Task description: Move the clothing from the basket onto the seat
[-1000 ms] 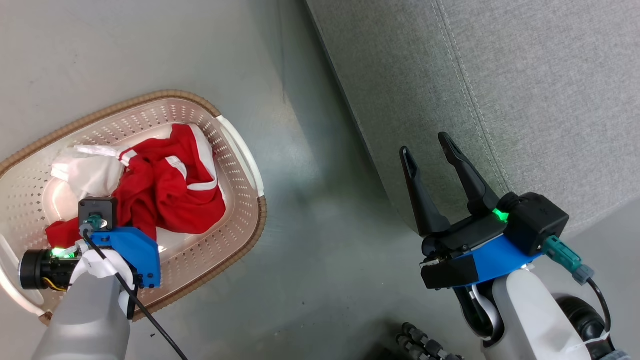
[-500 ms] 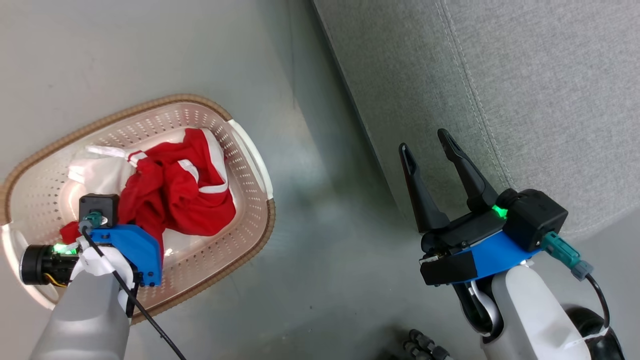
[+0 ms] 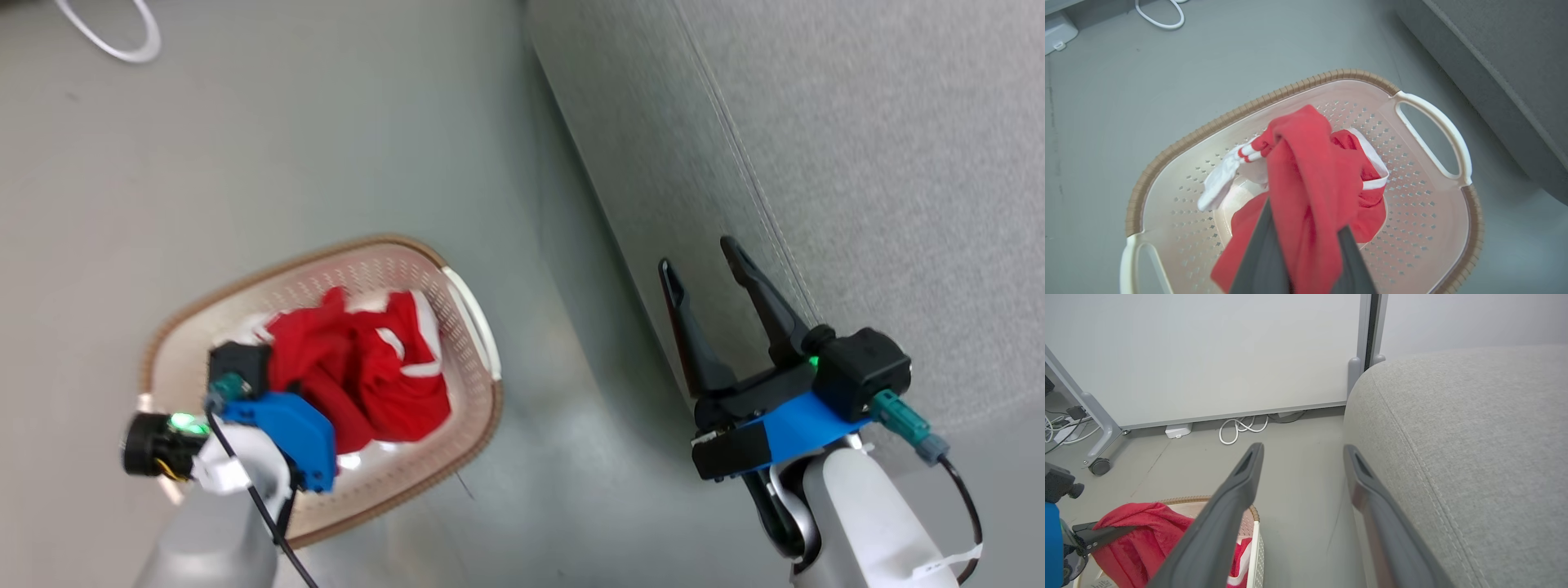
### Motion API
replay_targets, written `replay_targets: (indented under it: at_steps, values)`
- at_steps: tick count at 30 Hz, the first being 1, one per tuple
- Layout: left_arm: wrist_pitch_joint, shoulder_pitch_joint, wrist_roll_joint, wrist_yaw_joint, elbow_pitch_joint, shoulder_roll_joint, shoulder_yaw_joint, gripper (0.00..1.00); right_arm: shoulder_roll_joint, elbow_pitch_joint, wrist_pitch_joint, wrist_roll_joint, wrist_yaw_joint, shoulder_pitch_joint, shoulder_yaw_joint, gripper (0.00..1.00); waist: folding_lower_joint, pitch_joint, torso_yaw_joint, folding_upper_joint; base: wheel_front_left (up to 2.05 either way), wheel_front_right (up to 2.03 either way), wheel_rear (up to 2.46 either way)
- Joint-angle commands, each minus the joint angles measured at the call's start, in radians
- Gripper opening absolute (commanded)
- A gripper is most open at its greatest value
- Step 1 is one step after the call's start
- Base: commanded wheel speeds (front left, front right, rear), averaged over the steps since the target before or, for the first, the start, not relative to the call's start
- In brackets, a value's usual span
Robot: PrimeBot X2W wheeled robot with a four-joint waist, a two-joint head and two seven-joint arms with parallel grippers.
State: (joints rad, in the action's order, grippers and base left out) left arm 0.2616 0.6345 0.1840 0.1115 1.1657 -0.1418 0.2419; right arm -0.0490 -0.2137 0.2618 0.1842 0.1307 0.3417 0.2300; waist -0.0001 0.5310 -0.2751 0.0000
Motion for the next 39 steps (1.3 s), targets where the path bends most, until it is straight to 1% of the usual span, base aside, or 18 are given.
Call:
replay_targets:
  at_steps: [1,12,15,22,25,30,35,39]
  values:
    - [0.005,-0.032,0.002,0.004,-0.012,0.007,0.002,0.0,-0.002,-0.007,0.005,-0.002,0.0,-0.013,0.001,1.0,0.0001,-0.079,0.058,0.0,0.0,0.0,0.0]
    - [0.005,-0.161,0.006,0.017,-0.185,0.049,0.03,0.0,-0.003,-0.078,0.004,-0.009,0.0,-0.094,-0.01,1.0,0.0001,-0.315,0.155,0.0,0.0,0.0,0.0]
    - [0.005,-0.191,0.004,0.019,-0.213,0.067,0.057,0.0,-0.003,-0.099,0.004,-0.012,0.0,-0.126,-0.012,1.0,0.0001,-0.383,0.173,0.0,0.0,0.0,0.0]
    - [0.005,-0.229,0.021,0.021,-0.257,0.087,0.123,0.0,-0.003,-0.119,-0.011,-0.003,0.0,-0.186,0.003,1.0,0.0001,-0.518,0.195,0.0,0.0,0.0,0.0]
    - [0.005,-0.215,0.046,0.021,-0.281,0.091,0.163,0.0,-0.003,-0.115,-0.019,-0.003,0.0,-0.203,0.005,1.0,0.0001,-0.542,0.208,0.0,0.0,0.0,0.0]
    - [-0.004,-0.168,0.133,0.021,-0.336,0.091,0.278,0.0,-0.003,-0.107,-0.03,-0.002,0.0,-0.226,0.005,1.0,0.0001,-0.568,0.232,0.0,0.0,0.0,0.0]
    - [-0.02,-0.109,0.215,0.022,-0.383,0.091,0.367,0.0,-0.003,-0.104,-0.037,0.005,0.0,-0.233,0.021,1.0,0.0001,-0.581,0.238,0.0,0.0,0.0,0.0]
    - [-0.031,-0.061,0.277,0.022,-0.404,0.091,0.417,0.0,-0.003,-0.105,-0.038,0.007,0.0,-0.241,0.027,1.0,0.0001,-0.59,0.24,0.0,0.0,0.0,0.0]
